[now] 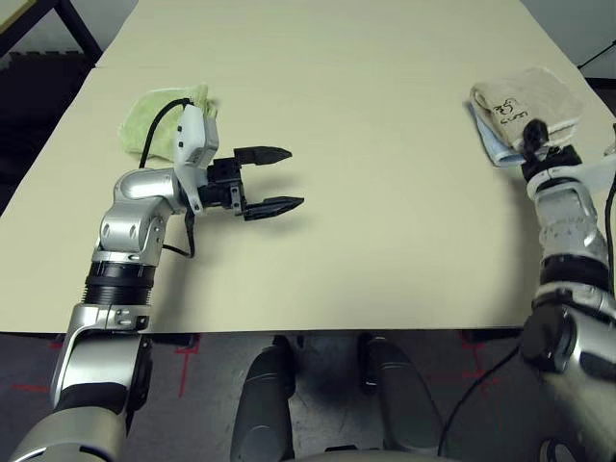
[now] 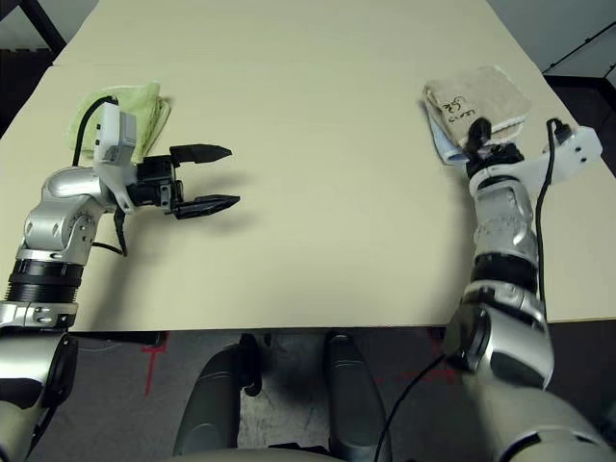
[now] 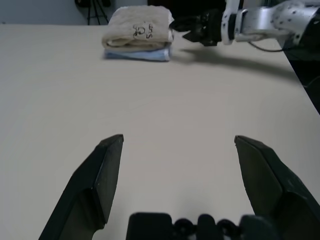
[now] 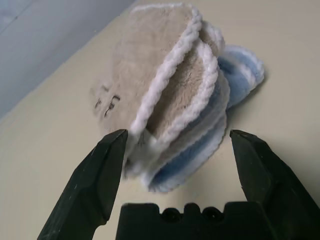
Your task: Fold the towel and set it aside.
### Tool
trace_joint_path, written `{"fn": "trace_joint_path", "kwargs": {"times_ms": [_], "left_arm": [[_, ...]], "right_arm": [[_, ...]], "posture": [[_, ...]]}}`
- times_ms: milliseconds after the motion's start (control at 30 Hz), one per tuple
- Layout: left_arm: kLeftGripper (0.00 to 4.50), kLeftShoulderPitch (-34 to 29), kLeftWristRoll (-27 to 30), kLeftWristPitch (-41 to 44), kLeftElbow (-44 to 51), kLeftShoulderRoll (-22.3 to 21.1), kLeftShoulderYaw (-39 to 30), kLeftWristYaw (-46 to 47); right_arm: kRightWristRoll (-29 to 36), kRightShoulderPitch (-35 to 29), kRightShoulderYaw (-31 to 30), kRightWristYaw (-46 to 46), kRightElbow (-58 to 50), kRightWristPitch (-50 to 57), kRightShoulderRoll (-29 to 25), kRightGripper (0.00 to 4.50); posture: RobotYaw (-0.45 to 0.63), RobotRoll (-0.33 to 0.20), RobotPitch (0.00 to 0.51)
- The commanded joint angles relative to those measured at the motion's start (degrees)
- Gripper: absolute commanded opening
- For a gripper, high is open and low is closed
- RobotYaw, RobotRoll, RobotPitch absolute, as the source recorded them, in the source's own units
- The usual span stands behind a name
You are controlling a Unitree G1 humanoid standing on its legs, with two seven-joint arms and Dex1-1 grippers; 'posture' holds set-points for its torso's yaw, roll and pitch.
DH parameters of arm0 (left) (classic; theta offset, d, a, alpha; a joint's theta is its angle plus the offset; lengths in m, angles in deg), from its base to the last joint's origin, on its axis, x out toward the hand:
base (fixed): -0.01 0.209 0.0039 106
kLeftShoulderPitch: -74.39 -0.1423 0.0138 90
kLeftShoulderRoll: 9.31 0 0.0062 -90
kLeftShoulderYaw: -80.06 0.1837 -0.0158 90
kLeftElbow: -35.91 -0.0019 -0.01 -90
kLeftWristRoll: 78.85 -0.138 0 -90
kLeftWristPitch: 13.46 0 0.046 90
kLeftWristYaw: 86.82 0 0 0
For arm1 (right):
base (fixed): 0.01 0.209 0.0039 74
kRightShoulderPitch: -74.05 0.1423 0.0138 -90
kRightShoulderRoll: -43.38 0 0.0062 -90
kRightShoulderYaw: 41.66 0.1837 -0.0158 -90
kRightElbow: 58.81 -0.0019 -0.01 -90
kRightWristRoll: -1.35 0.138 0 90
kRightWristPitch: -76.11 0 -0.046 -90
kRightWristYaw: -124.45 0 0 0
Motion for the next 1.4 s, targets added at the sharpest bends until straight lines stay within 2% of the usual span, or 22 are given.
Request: {"fn": "trace_joint_path", "kwargs": {"times_ms": [33,133,300,433,567,633,800,933,1033,1167,1400], "left_arm": [[4.5,0.91,-1.4,0.49,-2.19,0.46,0.26,2.48],[4.5,1.04,-2.6,2.29,-2.84,0.5,0.32,6.21],[4.5,-1.36,-2.58,4.4,0.22,4.12,-4.12,20.05],[4.5,-2.99,-3.6,3.43,1.22,7.85,-7.31,31.95],[4.5,-2.34,-8.9,-4.84,-4.0,13.01,-9.01,45.63],[4.5,-1.23,-10.83,-8.53,-7.26,14.28,-9.62,50.25],[4.5,3.8,-15.4,-20.95,-22.45,15.72,-12.08,64.6],[4.5,5.36,-17.48,-28.98,-30.58,14.53,-12.14,67.85],[4.5,5.73,-18.23,-32.01,-34.94,12.82,-12.06,68.37],[4.5,5.0,-18.68,-34.6,-39.02,10.31,-11.88,67.04],[4.5,3.87,-16.2,-35.35,-40.73,8.93,-13.55,63.66]], "right_arm": [[-3.59,-3.43,-3.87,3.09,-9.54,1.13,-5.07,4.46],[-8.22,-3.4,-6.83,8.43,-10.35,-5.27,-8.79,4.46],[-13.52,4.74,-9.86,13.08,-2.54,-15.78,-10.5,4.46],[-19.2,11.54,-14.0,14.27,10.24,-21.87,-9.65,4.46],[-23.9,20.41,-17.11,13.05,28.25,-30.58,-5.77,4.46],[-25.28,22.65,-17.81,13.22,34.12,-34.26,-4.6,4.46],[-25.81,25.59,-17.92,15.57,46.43,-42.05,-0.11,4.46],[-24.96,25.52,-16.44,14.49,50.76,-43.95,0.96,4.46],[-24.67,24.5,-15.73,15.27,52.4,-44.59,0.84,4.46],[-25.04,22.33,-15.64,17.72,53.06,-46.59,0.44,4.46],[-25.19,22.05,-15.53,19.55,53.75,-48.12,-1.22,4.46]], "posture": [[-0.13,0.0,0.18],[-0.15,0.0,0.182],[-0.12,0.0,0.176],[-0.1,0.0,0.175],[-0.09,0.0,0.187],[-0.07,0.0,0.188],[-0.07,0.0,0.183],[-0.09,0.0,0.159],[-0.1,0.0,0.155],[-0.12,0.0,0.142],[-0.12,0.0,0.147]]}}
